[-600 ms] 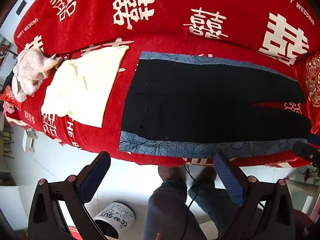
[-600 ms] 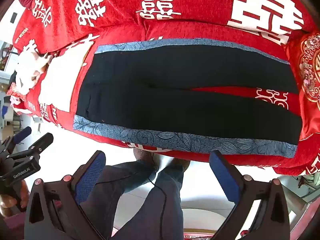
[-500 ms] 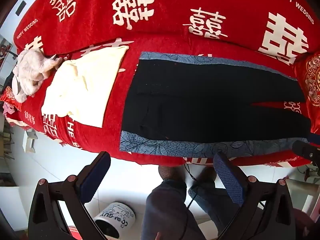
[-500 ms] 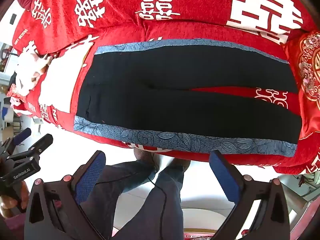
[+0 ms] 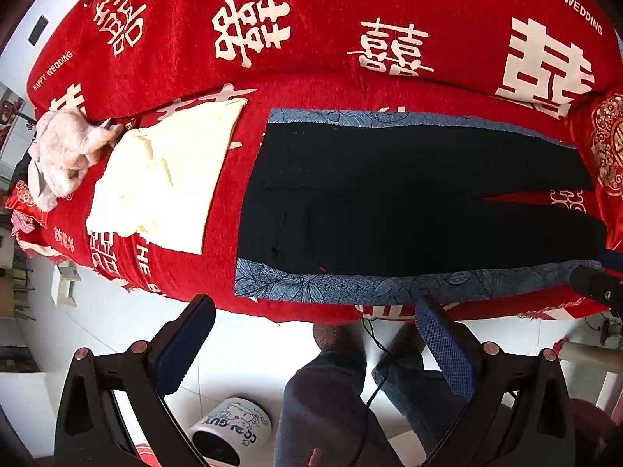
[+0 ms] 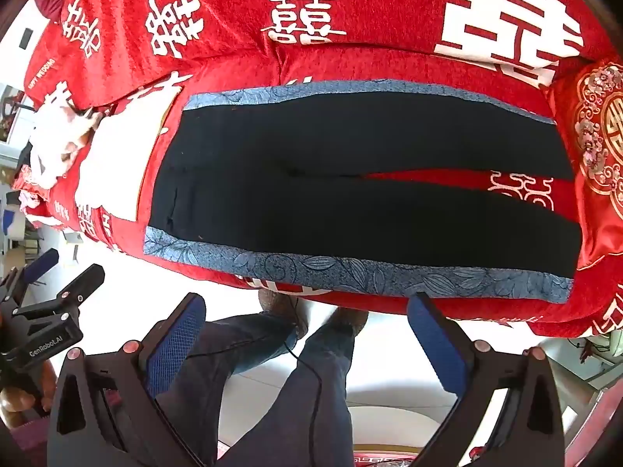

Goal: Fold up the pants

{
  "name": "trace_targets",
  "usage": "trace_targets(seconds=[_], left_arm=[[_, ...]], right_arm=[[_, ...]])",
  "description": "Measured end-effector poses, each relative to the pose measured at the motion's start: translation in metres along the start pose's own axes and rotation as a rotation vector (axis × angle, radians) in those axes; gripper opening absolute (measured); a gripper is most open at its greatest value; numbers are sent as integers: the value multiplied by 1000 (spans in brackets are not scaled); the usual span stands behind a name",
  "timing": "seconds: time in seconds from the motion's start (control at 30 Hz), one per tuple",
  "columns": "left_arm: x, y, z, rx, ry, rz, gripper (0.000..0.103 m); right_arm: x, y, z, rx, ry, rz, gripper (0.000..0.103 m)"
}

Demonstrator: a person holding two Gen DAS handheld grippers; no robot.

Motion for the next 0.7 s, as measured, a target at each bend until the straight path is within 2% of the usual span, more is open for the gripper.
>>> trace_targets(seconds=[0.7], left_arm=[[-3, -15, 15, 54, -31, -12, 103]], right_arm=[[-5, -16, 7, 20, -17, -12, 103]])
Point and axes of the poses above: each gripper's, at about its wrist camera, not at the fingertips, and z roughly against the way its jaws point, y to its left, x to its top, the point moved 3 cm from there along -z, roughly the way its jaws point, and after that the axes turned 4 degrees about -z, right-handed, at the moved point
